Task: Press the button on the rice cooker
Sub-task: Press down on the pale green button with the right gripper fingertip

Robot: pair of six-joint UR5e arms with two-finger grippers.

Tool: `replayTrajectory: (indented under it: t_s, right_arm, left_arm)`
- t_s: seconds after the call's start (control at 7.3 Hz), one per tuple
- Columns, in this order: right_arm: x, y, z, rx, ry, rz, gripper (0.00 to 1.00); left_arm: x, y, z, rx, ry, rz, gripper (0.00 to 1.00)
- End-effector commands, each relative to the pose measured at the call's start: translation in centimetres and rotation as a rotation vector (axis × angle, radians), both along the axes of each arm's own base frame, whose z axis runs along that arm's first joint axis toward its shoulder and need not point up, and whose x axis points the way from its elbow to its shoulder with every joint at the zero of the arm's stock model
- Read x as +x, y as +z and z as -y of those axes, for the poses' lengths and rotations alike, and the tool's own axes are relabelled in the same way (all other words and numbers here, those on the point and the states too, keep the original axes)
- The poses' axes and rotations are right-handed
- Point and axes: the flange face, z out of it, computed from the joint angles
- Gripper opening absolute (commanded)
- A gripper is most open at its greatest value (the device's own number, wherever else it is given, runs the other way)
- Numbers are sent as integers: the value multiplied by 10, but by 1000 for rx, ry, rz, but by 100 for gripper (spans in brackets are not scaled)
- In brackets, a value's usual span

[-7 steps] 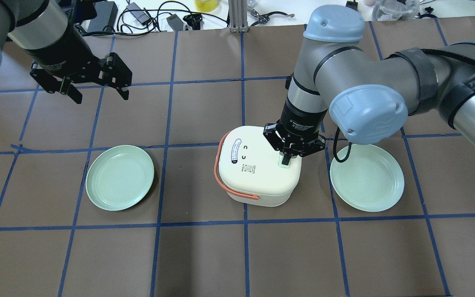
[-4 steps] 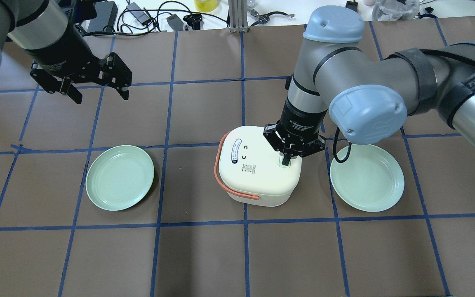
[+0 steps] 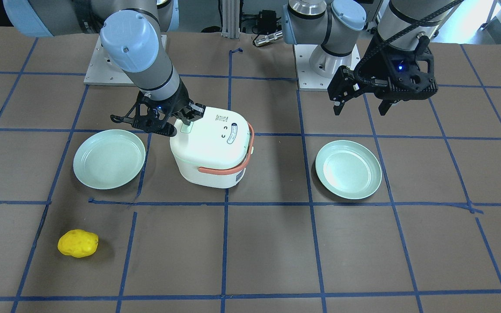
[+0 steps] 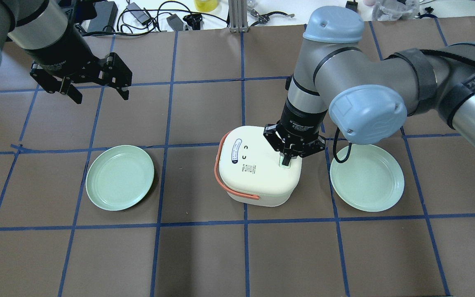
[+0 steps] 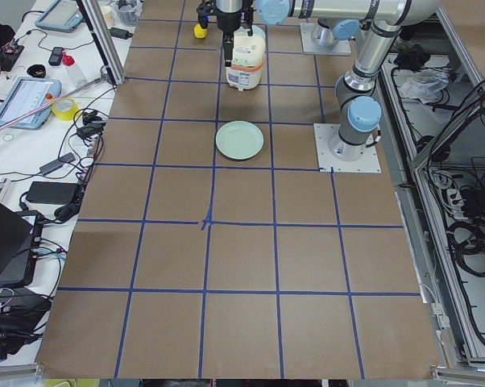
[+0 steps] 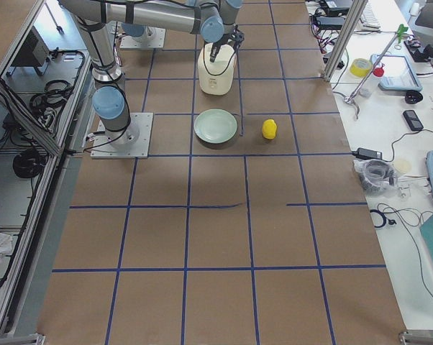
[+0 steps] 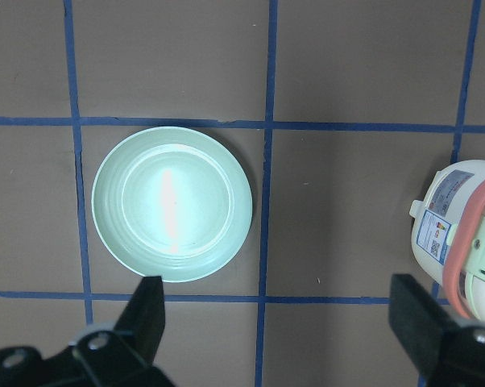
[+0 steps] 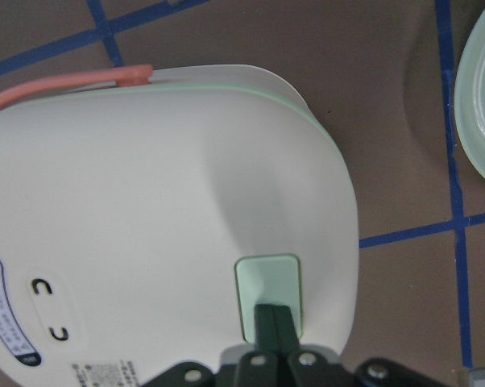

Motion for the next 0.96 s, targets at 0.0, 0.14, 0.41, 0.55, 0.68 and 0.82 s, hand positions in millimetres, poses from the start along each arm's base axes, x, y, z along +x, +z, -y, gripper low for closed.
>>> replayTrajectory:
  t_s: [0.0, 0.14, 0.41, 0.55, 0.68, 0.82]
  right_arm:
    - [-1, -6, -3, 13, 0, -2, 0]
    - [-1, -6, -3, 11, 0, -2, 0]
    - [1, 10, 3, -22, -9, 2, 0]
    - [1, 28, 12, -57, -29, 4, 26]
    - [1, 50, 21, -92, -53, 7, 43]
    - [-4, 72, 32, -125, -105, -3, 48]
  left_arm:
    - [0, 0, 0, 0, 0, 0, 100]
    - [0, 0, 0, 0, 0, 0, 100]
    - [0, 0, 0, 0, 0, 0, 100]
    - [0, 0, 0, 0, 0, 0, 100]
    - [0, 0, 0, 0, 0, 0, 100]
    - [0, 0, 0, 0, 0, 0, 100]
